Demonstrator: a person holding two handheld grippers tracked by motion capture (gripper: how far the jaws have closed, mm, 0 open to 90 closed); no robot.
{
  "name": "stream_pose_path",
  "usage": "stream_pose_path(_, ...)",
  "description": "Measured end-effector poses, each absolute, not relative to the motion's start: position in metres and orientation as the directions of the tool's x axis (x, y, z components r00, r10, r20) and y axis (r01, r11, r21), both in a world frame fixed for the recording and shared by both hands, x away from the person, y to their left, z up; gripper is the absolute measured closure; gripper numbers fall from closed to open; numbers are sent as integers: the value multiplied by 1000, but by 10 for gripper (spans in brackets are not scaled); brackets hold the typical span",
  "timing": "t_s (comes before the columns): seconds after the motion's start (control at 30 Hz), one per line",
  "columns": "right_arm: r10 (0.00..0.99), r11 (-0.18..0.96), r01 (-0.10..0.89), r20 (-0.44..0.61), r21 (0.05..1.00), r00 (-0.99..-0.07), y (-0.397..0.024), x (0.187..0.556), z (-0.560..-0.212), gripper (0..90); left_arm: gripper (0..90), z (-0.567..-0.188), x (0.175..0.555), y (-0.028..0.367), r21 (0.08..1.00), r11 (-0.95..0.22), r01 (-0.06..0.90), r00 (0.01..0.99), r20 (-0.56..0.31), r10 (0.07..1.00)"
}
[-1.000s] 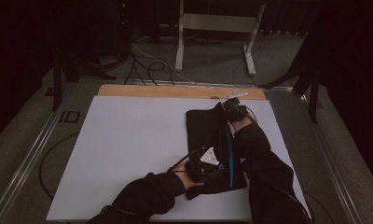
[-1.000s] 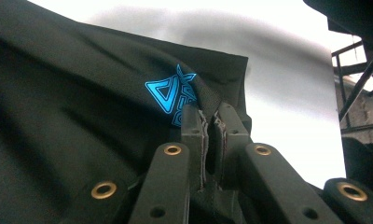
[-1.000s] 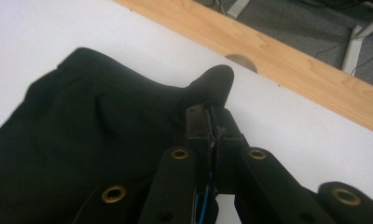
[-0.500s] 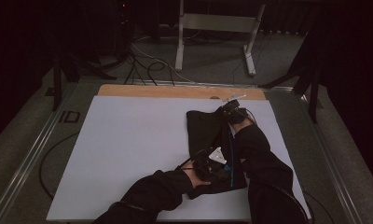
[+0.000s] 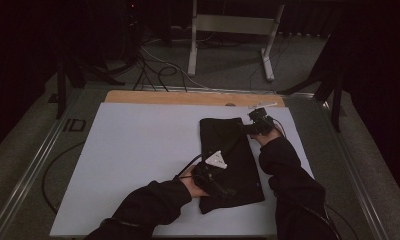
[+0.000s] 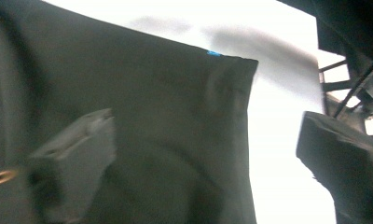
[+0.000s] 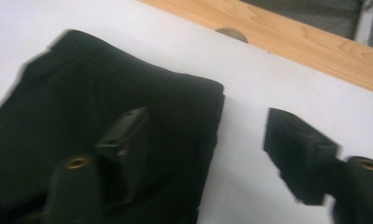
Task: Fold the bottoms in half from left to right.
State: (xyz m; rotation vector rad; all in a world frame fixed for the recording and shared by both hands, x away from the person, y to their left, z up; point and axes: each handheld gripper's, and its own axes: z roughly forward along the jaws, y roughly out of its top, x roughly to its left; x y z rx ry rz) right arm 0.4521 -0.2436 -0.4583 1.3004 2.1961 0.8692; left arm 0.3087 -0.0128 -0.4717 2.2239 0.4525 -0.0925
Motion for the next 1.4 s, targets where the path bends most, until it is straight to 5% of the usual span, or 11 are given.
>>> stream_pose_path(0.1, 869, 350, 594, -13, 724, -495, -246, 443, -453, 135, 6, -467, 308, -3, 751, -556, 357, 929, -221, 297)
stream_pose_path(0.2, 854, 353, 577, -2, 736, -520, -246, 431, -448, 109, 2, -461, 305, 7, 764, -534, 361, 927, -230, 298)
stream_pose_path(0.67, 798, 398, 529, 1, 750, -602, -249, 378, -451, 93, 0, -450, 294, 55, 814, -469, 342, 927, -213, 307)
stream_pose_path(1.2, 813, 360, 532, 21, 766, -581, -261, 311, -457, 150, 0, -462, 275, 92, 841, -416, 346, 918, -213, 334)
stream_pose_path(1.4, 826, 358, 563, 30, 745, -564, -272, 271, -465, 280, 0, -463, 264, 100, 842, -421, 338, 921, -204, 332)
